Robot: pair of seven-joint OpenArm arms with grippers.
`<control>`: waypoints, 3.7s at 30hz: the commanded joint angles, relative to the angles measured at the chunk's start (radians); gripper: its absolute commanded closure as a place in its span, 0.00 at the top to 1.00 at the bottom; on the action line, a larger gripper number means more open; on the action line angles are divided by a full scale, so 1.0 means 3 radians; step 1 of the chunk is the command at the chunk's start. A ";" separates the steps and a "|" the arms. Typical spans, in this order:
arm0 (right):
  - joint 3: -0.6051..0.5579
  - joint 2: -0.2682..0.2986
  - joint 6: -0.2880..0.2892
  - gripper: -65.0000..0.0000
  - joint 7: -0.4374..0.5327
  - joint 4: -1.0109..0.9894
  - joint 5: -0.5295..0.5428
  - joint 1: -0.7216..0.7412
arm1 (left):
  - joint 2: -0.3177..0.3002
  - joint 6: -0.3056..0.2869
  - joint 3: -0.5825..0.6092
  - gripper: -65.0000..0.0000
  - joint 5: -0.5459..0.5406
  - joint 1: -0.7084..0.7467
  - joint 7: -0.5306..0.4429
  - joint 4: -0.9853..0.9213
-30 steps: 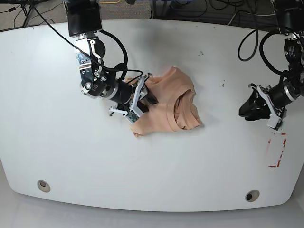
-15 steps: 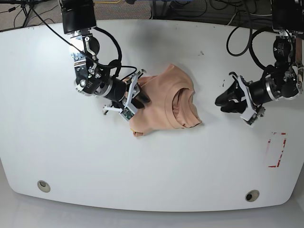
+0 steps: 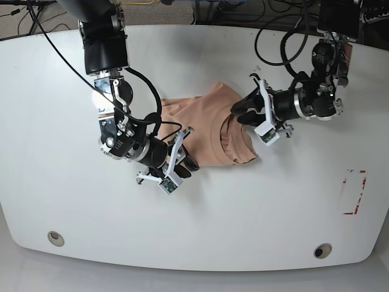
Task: Layout the t-shirt on the table in an organized manner, then fold the t-shirt properly
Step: 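Grasp opposite sides of the folded shirt with both grippers, then press the folded shirt flat with the left gripper, releasing the right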
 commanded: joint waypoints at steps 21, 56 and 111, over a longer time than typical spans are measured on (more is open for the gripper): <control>0.0021 0.0421 0.0218 0.21 0.1425 -0.1595 0.0072 0.0061 | 0.0399 -0.0005 0.0131 0.24 0.1193 -0.0239 -0.0076 -0.0757; 0.0762 0.0165 0.0218 0.21 0.0044 0.1054 0.0010 -0.1080 | 0.0153 -0.0005 0.0075 0.24 0.1188 -0.1328 0.0221 -0.0844; 0.0599 -0.0515 0.0218 0.21 0.0080 0.0343 -0.0742 -0.0420 | 0.0353 -0.0005 -0.0145 0.24 0.1188 -0.0040 0.0369 0.0235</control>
